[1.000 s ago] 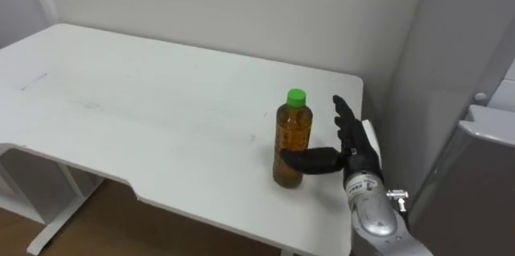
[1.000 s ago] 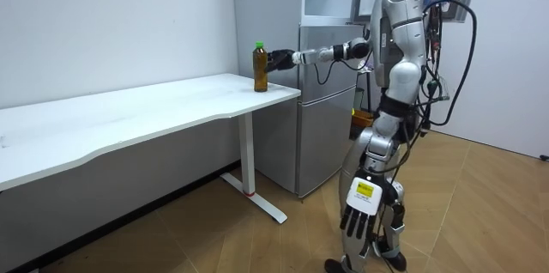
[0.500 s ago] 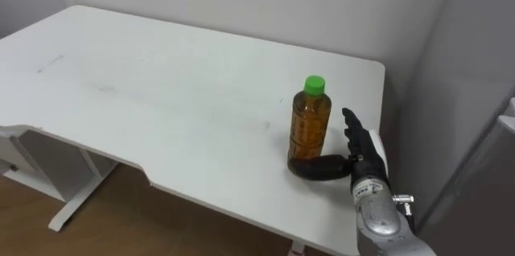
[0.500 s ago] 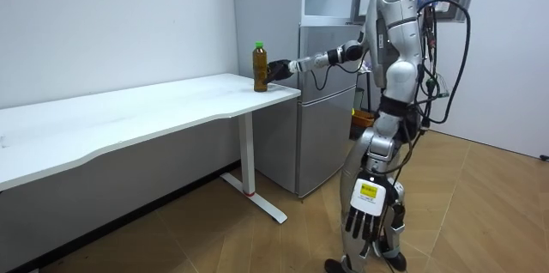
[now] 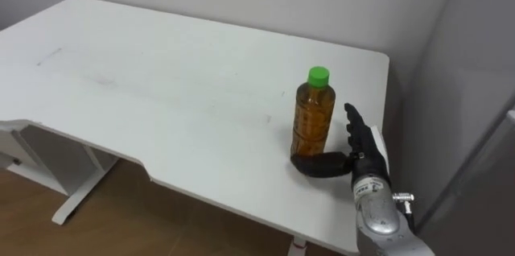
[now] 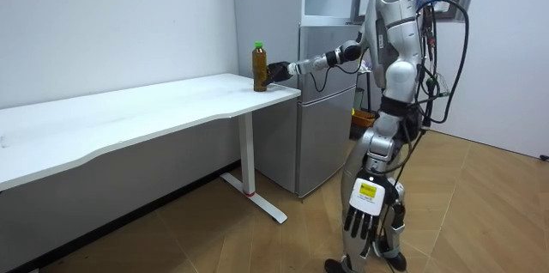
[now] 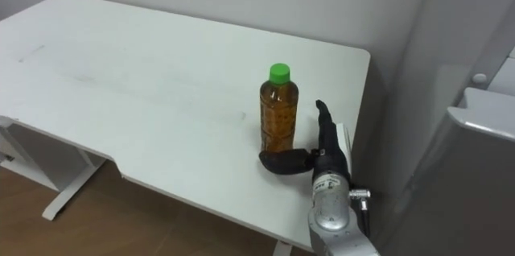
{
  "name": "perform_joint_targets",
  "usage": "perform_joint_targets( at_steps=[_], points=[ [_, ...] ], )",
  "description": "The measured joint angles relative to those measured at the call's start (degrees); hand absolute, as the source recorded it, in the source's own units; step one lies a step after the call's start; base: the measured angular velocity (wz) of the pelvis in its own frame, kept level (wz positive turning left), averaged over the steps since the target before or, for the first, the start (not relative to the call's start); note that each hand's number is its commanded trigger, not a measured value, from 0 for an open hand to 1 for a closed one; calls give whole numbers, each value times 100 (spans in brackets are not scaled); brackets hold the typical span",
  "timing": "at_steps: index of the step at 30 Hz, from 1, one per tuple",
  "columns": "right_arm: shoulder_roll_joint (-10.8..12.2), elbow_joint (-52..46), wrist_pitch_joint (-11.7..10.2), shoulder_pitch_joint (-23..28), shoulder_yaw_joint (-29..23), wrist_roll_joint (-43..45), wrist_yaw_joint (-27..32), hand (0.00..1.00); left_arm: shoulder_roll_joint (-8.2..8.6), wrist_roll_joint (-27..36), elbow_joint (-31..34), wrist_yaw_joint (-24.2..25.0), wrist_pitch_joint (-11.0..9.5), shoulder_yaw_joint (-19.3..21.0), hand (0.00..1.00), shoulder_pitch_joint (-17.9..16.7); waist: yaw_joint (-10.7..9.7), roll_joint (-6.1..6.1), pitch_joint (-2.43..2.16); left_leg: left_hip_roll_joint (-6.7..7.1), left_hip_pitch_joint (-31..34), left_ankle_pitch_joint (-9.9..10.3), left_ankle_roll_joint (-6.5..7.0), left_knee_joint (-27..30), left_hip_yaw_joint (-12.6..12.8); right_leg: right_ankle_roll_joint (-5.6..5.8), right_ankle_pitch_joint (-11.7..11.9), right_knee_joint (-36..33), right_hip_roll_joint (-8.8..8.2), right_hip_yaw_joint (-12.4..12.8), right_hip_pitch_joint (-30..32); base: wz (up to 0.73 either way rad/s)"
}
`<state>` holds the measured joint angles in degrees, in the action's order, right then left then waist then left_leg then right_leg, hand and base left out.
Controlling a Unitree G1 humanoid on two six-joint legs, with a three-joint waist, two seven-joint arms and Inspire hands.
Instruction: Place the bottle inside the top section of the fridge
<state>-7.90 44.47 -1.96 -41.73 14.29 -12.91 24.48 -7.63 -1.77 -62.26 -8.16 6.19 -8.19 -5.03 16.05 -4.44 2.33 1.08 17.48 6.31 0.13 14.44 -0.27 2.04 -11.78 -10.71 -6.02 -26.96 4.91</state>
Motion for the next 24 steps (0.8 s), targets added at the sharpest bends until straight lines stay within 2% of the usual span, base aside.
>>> perform_joint_targets(
  at_steps=[8,14,24],
  points=[
    [-101,57,9,-3,-3,2,34,0,9,0,-26,50,-1,-5,0,0,127,-13,9,-19,47,-38,0,3,-5,-32,23,-8,16,-22,21,0],
    [-100,58,5,-12,-4,-36,31,0,5,1,-82,58,-29,-117,0,4,138,-4,10,-20,56,-39,0,27,-2,-34,24,-15,15,-18,20,0],
    [-103,59,4,-97,-4,-233,24,0,10,1,-205,109,-35,-157,0,59,158,41,39,-28,78,-39,0,37,-1,-35,25,-18,21,-13,39,0]
  ],
)
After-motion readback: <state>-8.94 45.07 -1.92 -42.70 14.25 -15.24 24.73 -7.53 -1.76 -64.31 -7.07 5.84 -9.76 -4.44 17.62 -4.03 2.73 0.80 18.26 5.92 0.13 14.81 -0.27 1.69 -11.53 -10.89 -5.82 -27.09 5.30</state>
